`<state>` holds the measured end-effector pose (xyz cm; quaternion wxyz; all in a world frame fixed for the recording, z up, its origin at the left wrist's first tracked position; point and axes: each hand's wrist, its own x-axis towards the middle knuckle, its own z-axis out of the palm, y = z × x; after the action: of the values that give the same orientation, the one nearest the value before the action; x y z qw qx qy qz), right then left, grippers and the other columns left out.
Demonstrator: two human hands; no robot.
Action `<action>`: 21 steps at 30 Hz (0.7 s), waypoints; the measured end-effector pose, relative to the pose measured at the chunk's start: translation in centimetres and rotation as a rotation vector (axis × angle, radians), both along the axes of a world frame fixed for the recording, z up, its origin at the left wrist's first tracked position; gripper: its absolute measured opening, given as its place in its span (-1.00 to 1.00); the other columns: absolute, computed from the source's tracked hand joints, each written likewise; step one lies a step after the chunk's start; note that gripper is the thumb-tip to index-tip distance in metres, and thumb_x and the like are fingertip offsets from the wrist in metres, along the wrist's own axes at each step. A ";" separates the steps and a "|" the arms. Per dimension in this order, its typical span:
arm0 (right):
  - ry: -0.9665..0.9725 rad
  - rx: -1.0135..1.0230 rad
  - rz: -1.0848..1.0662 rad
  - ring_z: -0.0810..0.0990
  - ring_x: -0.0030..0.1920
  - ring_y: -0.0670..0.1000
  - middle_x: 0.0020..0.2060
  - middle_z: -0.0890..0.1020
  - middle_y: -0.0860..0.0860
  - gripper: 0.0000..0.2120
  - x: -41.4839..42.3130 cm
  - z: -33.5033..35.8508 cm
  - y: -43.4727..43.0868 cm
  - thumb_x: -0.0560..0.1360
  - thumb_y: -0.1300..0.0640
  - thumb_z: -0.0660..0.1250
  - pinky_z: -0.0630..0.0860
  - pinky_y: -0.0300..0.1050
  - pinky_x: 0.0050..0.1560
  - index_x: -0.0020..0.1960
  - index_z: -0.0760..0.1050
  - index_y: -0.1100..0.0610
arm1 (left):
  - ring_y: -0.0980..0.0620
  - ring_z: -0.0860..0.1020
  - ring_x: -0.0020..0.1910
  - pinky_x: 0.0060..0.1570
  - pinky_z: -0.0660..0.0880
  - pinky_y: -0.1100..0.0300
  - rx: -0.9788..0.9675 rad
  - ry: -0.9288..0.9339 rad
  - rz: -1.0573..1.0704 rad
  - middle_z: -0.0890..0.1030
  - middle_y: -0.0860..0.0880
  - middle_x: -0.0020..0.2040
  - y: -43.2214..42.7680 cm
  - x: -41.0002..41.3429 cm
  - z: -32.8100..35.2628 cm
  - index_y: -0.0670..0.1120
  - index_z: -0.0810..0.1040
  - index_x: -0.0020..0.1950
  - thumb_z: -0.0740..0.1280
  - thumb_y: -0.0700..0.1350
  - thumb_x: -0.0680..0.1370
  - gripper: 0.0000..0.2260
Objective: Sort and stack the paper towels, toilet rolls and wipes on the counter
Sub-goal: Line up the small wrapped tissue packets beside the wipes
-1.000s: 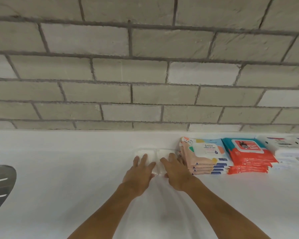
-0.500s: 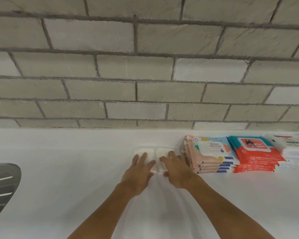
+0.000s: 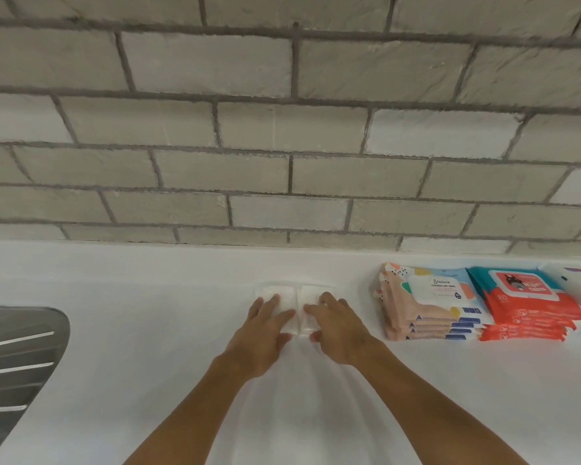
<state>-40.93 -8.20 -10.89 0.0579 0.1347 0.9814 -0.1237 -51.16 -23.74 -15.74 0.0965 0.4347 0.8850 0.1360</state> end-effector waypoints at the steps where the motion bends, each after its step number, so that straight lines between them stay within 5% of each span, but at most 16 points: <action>1: 0.008 -0.003 -0.001 0.38 0.20 0.15 0.32 0.33 0.07 -0.56 -0.2 -0.1 -0.3 0.57 0.14 0.29 0.49 0.03 0.19 0.43 0.34 0.06 | -0.13 -0.07 0.59 0.52 0.13 -0.08 0.013 -0.010 0.002 0.00 -0.04 0.62 -0.3 -0.4 -0.3 0.09 0.21 0.56 0.12 0.08 0.66 -0.55; 9: 0.027 -0.023 0.010 0.36 0.23 0.14 0.34 0.33 0.04 -0.51 -2.2 -0.5 -2.8 0.57 0.14 0.30 0.49 0.05 0.22 0.48 0.30 0.02 | -0.07 0.00 0.59 0.56 0.01 0.00 0.090 -0.024 0.027 0.10 -0.04 0.61 -3.3 -2.8 -1.1 0.12 0.30 0.51 0.20 0.09 0.63 -0.56; 14: 0.046 -0.016 0.032 0.35 0.26 0.13 0.36 0.33 0.03 -0.51 -3.5 -0.6 -4.8 0.59 0.12 0.29 0.47 0.03 0.25 0.49 0.28 0.01 | 0.05 0.03 0.59 0.48 -0.24 0.31 0.170 0.008 0.020 0.18 -0.07 0.58 -5.4 -3.6 0.1 0.04 0.37 0.48 0.26 0.00 0.62 -0.58; 21: 0.032 0.006 0.071 0.35 0.26 0.14 0.34 0.34 0.04 -0.53 -5.9 -0.6 -7.5 0.58 0.12 0.31 0.51 0.06 0.20 0.47 0.31 0.02 | 0.05 0.01 0.59 0.46 -0.20 0.32 0.201 -0.017 0.085 0.15 -0.02 0.59 -8.4 -5.0 0.5 0.08 0.39 0.46 0.29 -0.02 0.61 -0.60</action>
<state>-46.79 -15.73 -11.50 0.0461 0.0980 0.9867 -0.1209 -56.12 -32.14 -15.21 0.0539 0.4033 0.8836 0.2318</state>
